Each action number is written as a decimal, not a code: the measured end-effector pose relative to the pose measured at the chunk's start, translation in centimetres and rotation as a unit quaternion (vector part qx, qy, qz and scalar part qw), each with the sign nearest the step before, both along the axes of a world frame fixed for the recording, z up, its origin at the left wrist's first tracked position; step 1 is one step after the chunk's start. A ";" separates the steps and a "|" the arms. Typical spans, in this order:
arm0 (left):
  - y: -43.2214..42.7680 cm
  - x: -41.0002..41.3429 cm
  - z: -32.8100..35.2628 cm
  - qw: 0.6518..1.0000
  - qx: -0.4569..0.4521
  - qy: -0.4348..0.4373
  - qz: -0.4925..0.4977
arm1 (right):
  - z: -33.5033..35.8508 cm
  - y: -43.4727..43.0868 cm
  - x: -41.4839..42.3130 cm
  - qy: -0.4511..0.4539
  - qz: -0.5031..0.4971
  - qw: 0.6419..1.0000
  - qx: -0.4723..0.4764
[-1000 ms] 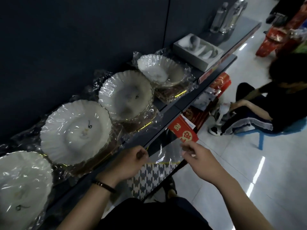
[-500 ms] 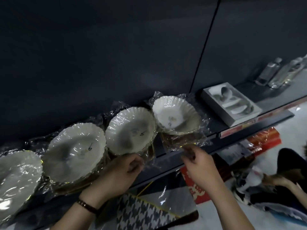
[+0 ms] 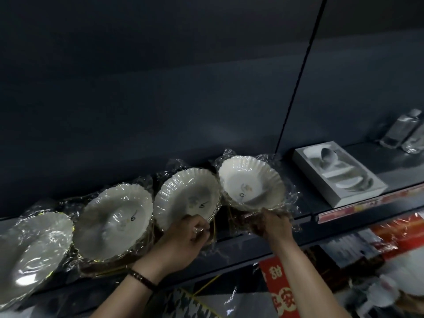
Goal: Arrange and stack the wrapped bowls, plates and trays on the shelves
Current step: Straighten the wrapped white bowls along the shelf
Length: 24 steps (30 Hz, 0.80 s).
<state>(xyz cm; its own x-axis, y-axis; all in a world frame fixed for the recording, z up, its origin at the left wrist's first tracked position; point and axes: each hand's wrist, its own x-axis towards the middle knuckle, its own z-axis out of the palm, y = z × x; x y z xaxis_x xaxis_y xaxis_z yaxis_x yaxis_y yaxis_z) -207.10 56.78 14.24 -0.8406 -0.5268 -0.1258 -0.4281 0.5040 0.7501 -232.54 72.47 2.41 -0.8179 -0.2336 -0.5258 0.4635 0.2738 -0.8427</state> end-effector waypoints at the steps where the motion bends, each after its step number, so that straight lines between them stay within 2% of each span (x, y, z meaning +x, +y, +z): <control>1: 0.0 0.1 -0.1 1.000 0.001 0.000 0.005 | -0.4 -0.5 -0.5 -0.018 -0.002 1.000 -0.008; 3: 0.0 0.5 -0.3 1.000 0.000 0.000 0.020 | 0.3 -1.3 -1.0 -0.033 -0.014 0.999 -0.027; 6: -0.5 1.1 -0.5 0.999 -0.011 -0.009 0.033 | 5.4 -2.1 0.7 -0.029 -0.027 0.999 -0.017; 10: -0.7 0.9 -0.1 0.999 -0.011 -0.012 0.046 | 6.4 -2.2 0.8 0.045 -0.028 0.993 0.109; 12: -0.6 0.6 0.1 0.999 -0.017 -0.012 0.047 | 6.3 -2.4 0.8 0.053 -0.026 0.990 0.127; 16: -0.7 0.4 0.2 0.999 -0.018 -0.021 0.045 | 6.1 -2.7 0.3 0.043 -0.037 0.990 0.127; 24: -1.4 2.1 0.2 0.995 -0.051 -0.027 0.083 | 6.8 -2.6 -1.1 0.053 -0.068 0.994 0.067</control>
<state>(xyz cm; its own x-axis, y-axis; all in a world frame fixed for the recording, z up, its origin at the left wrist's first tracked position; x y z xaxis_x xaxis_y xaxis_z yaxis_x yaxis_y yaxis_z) -204.99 55.37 14.39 -0.7347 -0.6699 -0.1067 -0.5498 0.4959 0.6722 -233.61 69.82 9.22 -0.8899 -0.0502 -0.4535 0.4143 0.3274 -0.8492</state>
